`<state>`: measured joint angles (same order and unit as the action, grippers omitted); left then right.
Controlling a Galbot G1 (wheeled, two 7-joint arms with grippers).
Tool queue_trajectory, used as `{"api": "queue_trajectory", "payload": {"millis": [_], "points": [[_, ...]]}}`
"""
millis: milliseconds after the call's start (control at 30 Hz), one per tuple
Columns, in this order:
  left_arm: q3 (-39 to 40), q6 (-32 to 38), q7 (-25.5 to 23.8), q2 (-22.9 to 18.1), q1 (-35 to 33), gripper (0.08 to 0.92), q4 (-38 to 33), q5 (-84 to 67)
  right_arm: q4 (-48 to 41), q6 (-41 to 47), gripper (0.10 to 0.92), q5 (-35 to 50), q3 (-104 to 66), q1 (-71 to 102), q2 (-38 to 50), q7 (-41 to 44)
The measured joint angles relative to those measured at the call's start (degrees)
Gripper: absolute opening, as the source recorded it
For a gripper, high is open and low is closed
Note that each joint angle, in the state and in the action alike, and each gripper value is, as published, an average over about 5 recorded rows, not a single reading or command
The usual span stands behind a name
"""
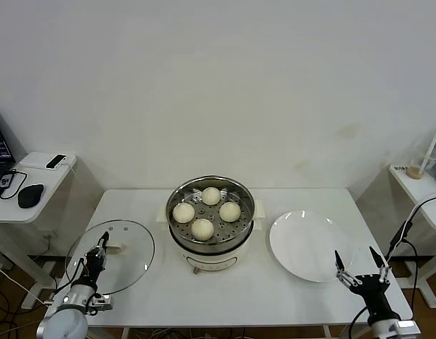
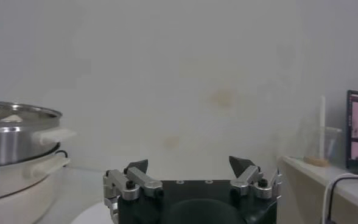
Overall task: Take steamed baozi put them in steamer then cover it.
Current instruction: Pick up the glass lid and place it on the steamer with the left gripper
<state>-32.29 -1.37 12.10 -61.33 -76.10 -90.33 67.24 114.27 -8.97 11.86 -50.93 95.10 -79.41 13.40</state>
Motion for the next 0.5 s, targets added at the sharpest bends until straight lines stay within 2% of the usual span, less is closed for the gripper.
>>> {"api": "queue_trajectory", "payload": {"millis": [233,500], "points": [[-3.5,-3.5,-3.0,0.3,-2.8,0.146,-8.9,-0.1,0.2,0.3,0.823,-0.2,1.5,-0.5,0.8,0.2],[-5.3,-8.9,-8.3,2.7,-3.3,0.146,-18.1,-4.5,-0.2,0.6,0.823,-0.4,2.6,-1.1,0.9,0.3]]}}
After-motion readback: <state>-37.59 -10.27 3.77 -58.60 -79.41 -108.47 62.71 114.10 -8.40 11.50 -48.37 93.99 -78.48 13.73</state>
